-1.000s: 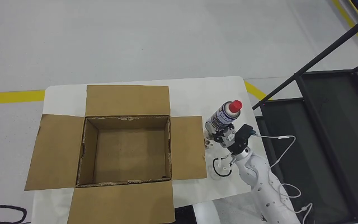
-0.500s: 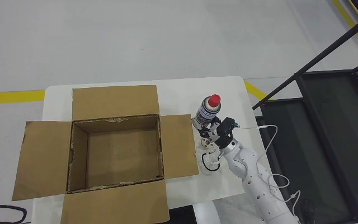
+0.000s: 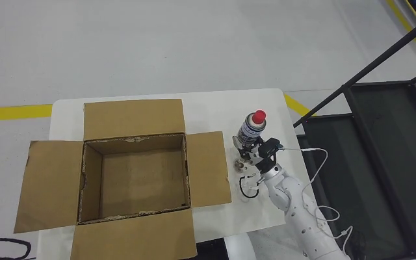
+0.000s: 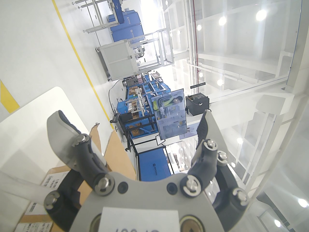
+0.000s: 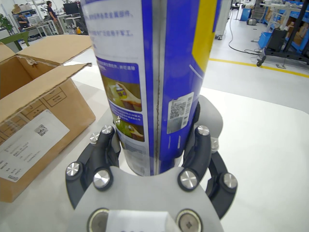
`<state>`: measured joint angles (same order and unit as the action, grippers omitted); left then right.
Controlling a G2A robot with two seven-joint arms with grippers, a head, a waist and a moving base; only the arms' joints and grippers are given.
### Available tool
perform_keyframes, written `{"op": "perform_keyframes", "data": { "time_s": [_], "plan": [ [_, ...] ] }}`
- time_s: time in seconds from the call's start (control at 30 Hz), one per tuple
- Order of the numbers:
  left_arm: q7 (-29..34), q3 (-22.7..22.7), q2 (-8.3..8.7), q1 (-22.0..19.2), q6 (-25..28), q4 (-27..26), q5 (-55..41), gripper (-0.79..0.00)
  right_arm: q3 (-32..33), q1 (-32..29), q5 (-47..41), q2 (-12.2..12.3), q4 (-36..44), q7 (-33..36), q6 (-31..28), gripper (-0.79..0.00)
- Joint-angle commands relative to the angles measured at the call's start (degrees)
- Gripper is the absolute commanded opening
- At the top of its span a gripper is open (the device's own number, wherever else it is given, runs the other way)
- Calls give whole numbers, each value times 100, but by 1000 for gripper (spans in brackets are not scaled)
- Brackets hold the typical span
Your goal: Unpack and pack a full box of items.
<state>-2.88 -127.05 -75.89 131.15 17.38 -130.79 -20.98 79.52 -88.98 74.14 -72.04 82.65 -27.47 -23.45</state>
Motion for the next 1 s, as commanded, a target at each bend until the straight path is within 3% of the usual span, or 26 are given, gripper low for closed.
{"op": "perform_keyframes", "data": {
  "time_s": [0.0,0.5,0.97],
  "plan": [
    [0,0,0,0,0,0,0,0,49,-29,-39,2,-98,-106,84,-785],
    [0,0,0,0,0,0,0,0,135,-38,-601,-82,-568,-700,1030,-785],
    [0,0,0,0,0,0,0,0,-35,546,-759,-163,-1136,-772,1062,-785]
  ]
}}
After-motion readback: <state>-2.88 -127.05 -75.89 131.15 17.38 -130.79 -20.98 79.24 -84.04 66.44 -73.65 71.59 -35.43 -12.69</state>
